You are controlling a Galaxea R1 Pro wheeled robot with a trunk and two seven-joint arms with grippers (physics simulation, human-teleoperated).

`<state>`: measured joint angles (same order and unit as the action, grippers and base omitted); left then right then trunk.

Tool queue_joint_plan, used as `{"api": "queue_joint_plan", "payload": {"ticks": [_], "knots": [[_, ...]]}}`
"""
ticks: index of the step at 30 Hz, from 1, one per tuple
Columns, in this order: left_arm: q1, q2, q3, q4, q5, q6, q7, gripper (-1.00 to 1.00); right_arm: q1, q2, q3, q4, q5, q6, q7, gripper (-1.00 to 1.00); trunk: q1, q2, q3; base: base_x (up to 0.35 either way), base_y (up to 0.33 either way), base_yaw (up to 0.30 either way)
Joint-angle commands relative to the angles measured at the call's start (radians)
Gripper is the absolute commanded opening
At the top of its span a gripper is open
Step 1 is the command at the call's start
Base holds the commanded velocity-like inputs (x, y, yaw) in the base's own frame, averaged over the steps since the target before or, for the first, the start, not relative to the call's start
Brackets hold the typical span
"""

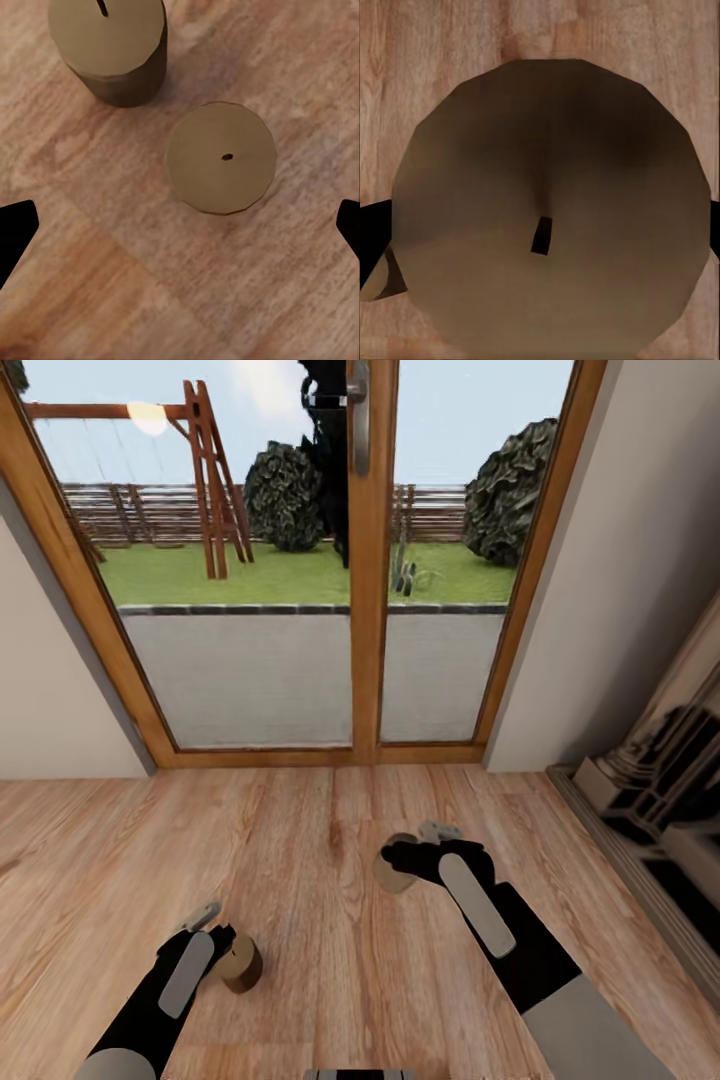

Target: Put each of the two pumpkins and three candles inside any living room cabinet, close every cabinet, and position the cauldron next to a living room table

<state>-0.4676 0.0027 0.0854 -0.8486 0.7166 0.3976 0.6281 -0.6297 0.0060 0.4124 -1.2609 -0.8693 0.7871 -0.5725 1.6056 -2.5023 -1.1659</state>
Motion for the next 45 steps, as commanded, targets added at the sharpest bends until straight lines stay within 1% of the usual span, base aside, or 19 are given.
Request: {"api": "queue_joint_plan", "payload": {"ticks": [1, 5, 8, 10, 12, 26, 30, 32, 36, 38, 40, 42, 45], "knots": [[0.0, 0.0, 0.0, -0.002, 0.007, 0.003, 0.006, 1.0, -0.001, 0.0, 0.001, -0.011, -0.011, 0.009, -0.025, -1.0, 0.0, -0.001, -0.005, 0.0, 0.0, 0.0], [0.0, -0.003, 0.0, -0.004, 0.007, 0.003, 0.006, 1.0, -0.001, 0.0, 0.002, -0.023, -0.012, 0.02, -0.052, -1.0, 0.002, -0.002, -0.02, 0.0, 0.0, 0.0], [-0.001, -0.006, -0.001, -0.011, 0.02, 0.001, 0.003, 1.0, -0.001, 0.0, 0.002, -0.026, -0.013, 0.022, -0.058, -1.0, 0.003, -0.002, -0.032, 0.0, 0.0, 0.0], [-0.003, -0.012, -0.004, -0.02, 0.028, -0.001, 0.001, 1.0, -0.001, 0.001, 0.002, -0.027, -0.013, 0.023, -0.059, -1.0, 0.004, -0.003, -0.04, 0.0, 0.0, 0.0], [-0.011, -0.014, -0.004, -0.027, 0.031, -0.001, 0.001, 1.0, -0.001, 0.001, 0.002, -0.027, -0.013, 0.023, -0.06, -1.0, 0.005, -0.003, -0.047, 0.0, 0.0, 0.0], [-0.019, -0.017, -0.006, -0.024, 0.034, -0.002, 0.003, 1.0, -0.001, -0.002, 0.003, -0.031, -0.012, 0.048, -0.061, -1.0, 0.011, -0.007, -0.102, 0.0, 0.0, 0.0], [-0.019, -0.034, -0.009, -0.021, 0.033, -0.003, 0.005, 1.0, -0.001, -0.002, 0.001, -0.032, -0.011, 0.062, -0.061, -1.0, 0.013, -0.007, -0.117, 0.0, 0.0, 0.0], [-0.019, -0.042, -0.009, -0.021, 0.032, 0.001, 0.006, 1.0, -0.001, -0.004, -0.001, -0.052, -0.012, 0.064, -0.061, -1.0, 0.014, -0.008, -0.125, 0.0, 0.0, 0.0], [-0.019, -0.055, -0.01, -0.021, 0.029, 0.002, 0.007, 1.0, -0.001, -0.007, 0.0, -0.115, -0.012, 0.071, -0.062, -1.0, 0.014, -0.008, -0.125, 0.0, 0.0, 0.0], [-0.019, -0.06, -0.014, -0.021, 0.027, 0.002, 0.007, 1.0, -0.001, -0.006, 0.001, -0.124, -0.012, 0.082, -0.062, -1.0, 0.014, -0.008, -0.125, 0.0, 0.0, 0.0], [-0.019, -0.067, -0.032, -0.021, 0.025, 0.003, 0.007, 1.0, -0.001, -0.005, -0.001, -0.129, -0.011, 0.09, -0.061, -1.0, 0.014, -0.008, -0.125, 0.0, 0.0, 0.0], [-0.019, -0.069, -0.044, -0.021, 0.024, 0.003, 0.007, 1.0, -0.001, -0.005, -0.001, -0.131, -0.012, 0.092, -0.061, -1.0, 0.014, -0.008, -0.125, 0.0, 0.0, 0.0], [-0.019, -0.07, -0.05, -0.021, 0.027, 0.004, 0.007, 1.0, -0.001, -0.005, -0.002, -0.13, -0.013, 0.093, -0.061, -1.0, 0.014, -0.008, -0.125, 0.023, 0.0, 0.0]]}}
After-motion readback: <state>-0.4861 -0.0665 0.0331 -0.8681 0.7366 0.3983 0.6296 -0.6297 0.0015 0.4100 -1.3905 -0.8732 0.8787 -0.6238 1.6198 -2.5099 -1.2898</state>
